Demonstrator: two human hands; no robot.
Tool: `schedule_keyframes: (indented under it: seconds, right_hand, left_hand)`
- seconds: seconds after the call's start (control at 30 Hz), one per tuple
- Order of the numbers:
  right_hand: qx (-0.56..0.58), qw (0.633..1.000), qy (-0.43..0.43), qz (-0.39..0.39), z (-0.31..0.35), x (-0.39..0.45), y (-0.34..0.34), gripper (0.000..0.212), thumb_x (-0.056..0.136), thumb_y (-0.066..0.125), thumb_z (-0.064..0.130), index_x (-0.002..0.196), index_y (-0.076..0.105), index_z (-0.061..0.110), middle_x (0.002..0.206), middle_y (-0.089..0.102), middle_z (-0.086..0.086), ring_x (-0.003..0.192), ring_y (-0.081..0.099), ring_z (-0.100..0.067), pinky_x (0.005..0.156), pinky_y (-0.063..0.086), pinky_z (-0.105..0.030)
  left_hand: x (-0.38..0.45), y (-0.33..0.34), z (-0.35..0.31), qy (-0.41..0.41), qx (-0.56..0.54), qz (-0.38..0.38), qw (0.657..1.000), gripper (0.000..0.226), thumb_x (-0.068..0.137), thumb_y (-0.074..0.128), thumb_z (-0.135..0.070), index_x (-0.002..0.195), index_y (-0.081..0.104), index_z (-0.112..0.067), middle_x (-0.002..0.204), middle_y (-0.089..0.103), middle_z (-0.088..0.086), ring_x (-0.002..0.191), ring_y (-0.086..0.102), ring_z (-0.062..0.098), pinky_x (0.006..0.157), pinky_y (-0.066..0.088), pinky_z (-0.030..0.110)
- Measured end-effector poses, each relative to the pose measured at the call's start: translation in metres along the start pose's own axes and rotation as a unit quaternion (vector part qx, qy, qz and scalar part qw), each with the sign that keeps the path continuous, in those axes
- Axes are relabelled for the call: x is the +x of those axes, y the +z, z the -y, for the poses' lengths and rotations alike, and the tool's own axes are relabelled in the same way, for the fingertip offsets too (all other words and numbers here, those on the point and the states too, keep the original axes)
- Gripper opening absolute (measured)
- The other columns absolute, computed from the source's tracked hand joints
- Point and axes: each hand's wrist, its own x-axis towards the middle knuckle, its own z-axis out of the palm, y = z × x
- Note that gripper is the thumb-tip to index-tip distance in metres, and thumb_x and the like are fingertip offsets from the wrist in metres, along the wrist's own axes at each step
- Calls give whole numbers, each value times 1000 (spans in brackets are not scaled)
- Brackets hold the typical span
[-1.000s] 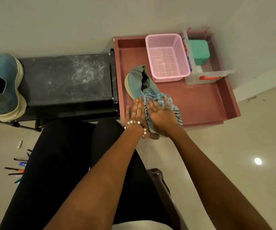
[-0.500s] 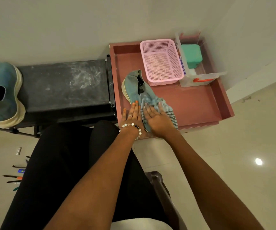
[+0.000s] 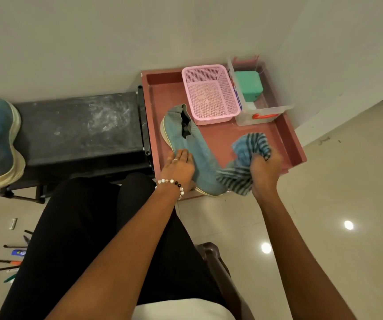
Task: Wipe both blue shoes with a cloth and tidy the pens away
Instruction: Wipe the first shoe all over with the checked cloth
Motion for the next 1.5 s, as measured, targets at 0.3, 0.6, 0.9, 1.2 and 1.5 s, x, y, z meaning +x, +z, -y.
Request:
schedule_keyframes:
  seconds: [0.3,0.6,0.9,1.2,1.5]
  right_hand:
    - [-558,653,-412,304,-56,-18,44,77,80,62,27,147,29,8,156,17,-14,144,14,-32,116,13,-51]
    - [-690,479,-425,338,-34,-20,34,59,98,32,28,151,12,9,159,-3,-4,146,-7,-24,112,10,-53]
    - [-710,491,-387,325,-38,-24,44,59,101,28,31,152,5,13,160,-2,-1,145,-13,-22,109,-2,-64]
    - [-741,460,-388,299,-26,-14,68,57,101,16,37,152,3,15,159,-7,0,144,-17,-24,105,-14,-68]
    - [-718,490,-359,339,-35,-39,15,59,97,33,26,151,11,15,159,6,1,146,-9,-19,103,-13,-70]
  left_hand:
    - [-7,15,0,-24,136,89,986,83,98,40,-40,151,-17,-11,156,-29,6,147,-17,21,113,-15,52]
    - [-8,11,0,-32,138,110,984,85,96,45,-19,149,-21,-9,154,-33,6,145,-21,20,113,-11,55]
    - [-3,23,6,-29,153,127,980,136,69,74,-59,146,-27,-8,151,-38,7,144,-25,21,111,-9,60]
    - [-4,17,2,-37,174,149,973,154,53,78,-69,145,-29,-7,150,-39,10,142,-29,24,110,-11,61]
    - [-4,16,2,-51,147,152,976,159,48,85,-62,144,-30,-7,149,-41,8,143,-28,22,109,-13,61]
